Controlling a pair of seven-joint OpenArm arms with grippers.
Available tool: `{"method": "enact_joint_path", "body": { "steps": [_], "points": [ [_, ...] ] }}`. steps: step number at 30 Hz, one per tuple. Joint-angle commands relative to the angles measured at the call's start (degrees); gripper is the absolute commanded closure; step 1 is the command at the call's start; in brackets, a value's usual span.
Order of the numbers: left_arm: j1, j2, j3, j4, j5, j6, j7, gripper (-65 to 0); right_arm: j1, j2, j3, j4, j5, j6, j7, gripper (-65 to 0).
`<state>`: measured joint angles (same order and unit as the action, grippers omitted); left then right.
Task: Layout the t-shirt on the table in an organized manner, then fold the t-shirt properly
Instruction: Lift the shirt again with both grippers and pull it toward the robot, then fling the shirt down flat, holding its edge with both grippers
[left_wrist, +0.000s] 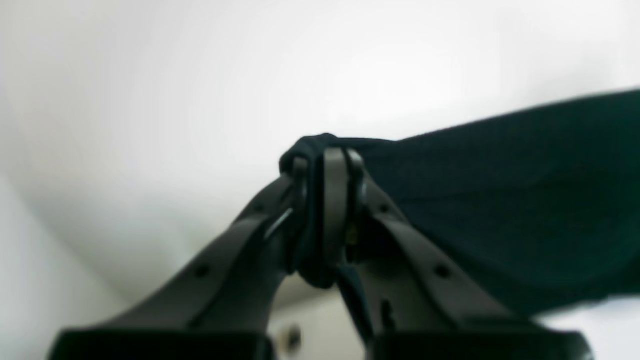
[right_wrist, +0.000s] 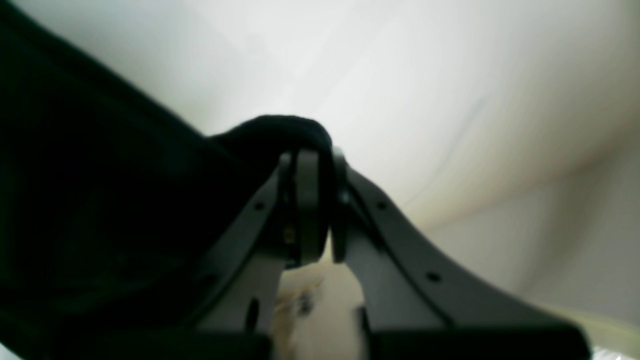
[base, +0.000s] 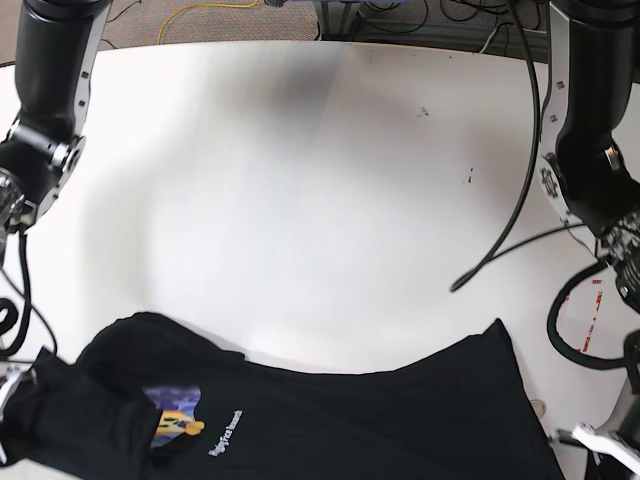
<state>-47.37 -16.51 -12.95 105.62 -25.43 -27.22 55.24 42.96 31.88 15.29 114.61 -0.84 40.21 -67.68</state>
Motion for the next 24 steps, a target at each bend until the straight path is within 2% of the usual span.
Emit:
{"method": "enact_joint_path", "body": {
  "steps": [1,8,13,17,24],
  "points": [
    [2.41,-0.41,-0.63,2.38,-0.37,0.28,-2.10,-0.1,-4.32,-0.63,3.04,1.48,-0.78,-0.21,0.30,-0.3],
    [16.83,-0.41,-3.53,5.54,-1.51,0.19,-2.10,-0.1,-19.53,-6.60,12.18,1.57,-0.87,-0.21,0.65,-0.3],
    [28.08,-0.59,-5.91,7.04,-4.77,0.19,-2.19,0.0,-30.17,-11.79,17.19,1.57,-0.87,-0.21,4.52,-0.3],
    [37.13,-0.50,-9.34,7.39,-6.88,0.19,-2.28,0.0,-37.47,-14.96,18.60,1.57,-0.87,-0.21,6.98,-0.3],
    [50.41,-0.50,-12.68,7.48,-9.69,0.19,-2.36,0.0,-46.52,-19.53,19.04,1.57,-0.87,-0.21,7.42,-0.2]
  ]
}}
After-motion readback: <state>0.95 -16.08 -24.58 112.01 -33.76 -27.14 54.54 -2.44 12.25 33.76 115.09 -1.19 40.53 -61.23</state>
